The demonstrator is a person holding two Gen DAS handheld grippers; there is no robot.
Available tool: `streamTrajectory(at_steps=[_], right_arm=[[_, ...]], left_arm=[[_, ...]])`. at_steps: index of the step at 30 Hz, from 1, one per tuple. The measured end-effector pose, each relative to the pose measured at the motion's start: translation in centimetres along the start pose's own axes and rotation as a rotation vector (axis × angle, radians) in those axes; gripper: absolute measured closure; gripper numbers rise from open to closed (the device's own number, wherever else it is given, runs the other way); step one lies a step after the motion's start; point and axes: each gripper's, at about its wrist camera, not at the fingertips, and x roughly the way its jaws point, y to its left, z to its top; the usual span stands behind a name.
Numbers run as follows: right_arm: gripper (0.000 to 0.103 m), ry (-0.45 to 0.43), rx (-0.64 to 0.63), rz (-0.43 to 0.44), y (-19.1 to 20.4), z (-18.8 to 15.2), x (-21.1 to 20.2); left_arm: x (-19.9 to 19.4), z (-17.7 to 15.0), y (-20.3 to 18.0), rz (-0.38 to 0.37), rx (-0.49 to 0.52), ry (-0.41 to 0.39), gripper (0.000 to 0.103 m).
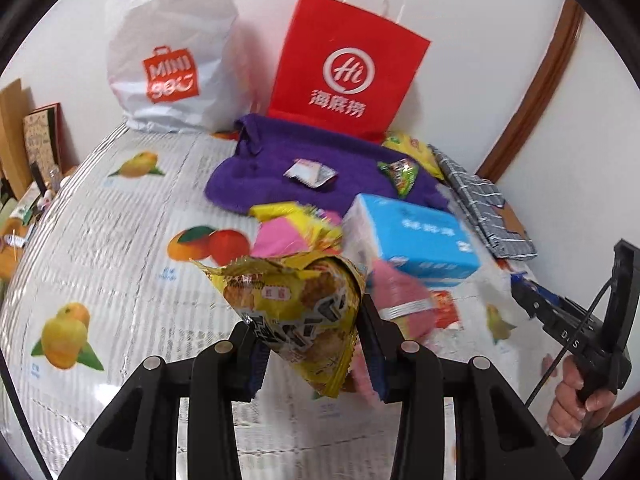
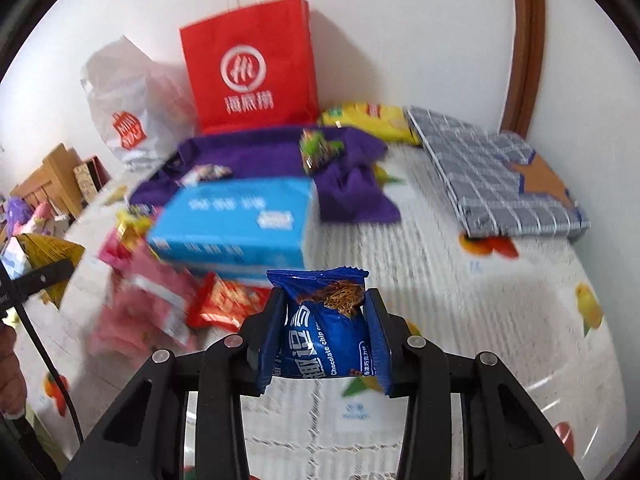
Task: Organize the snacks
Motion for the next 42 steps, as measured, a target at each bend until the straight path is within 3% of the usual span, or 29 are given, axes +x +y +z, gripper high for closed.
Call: streamTrajectory(at_steps=[13, 23, 28, 33, 38, 42], right_arm=[[0.063, -0.093, -0.050, 0.017, 3.1, 10.7, 0.0], [0.063, -0.112, -0.040, 0.034, 2.8, 17.6, 4.5], [0.063, -0.106, -0.035, 0.041, 2.3, 20.6, 7.2], [0.063, -0.098, -0.038, 0.041, 1.7, 21.6, 10.0], [0.063, -0.017, -0.068, 0.014, 1.3, 21.2, 13.3], [0.063, 0.012, -0.079, 0.019, 0.7, 20.8, 14.5]], left_arm=[[-0.6, 8.8, -4.2, -0.001, 0.096, -0.054, 0.064], [3.2, 16.0, -5.4, 0.078, 0.174, -0.053, 0.064], [6.1, 19.8, -5.7, 0.078, 0.192, -0.041, 0.064], [9.8, 21.8, -4.6, 0.115, 0.187, -0.029, 0.064], [13.7, 21.6, -2.8, 0.142, 0.156, 0.067, 0.064], [14.8, 21.2, -2.5, 0.155, 0.155, 0.088, 0.064]])
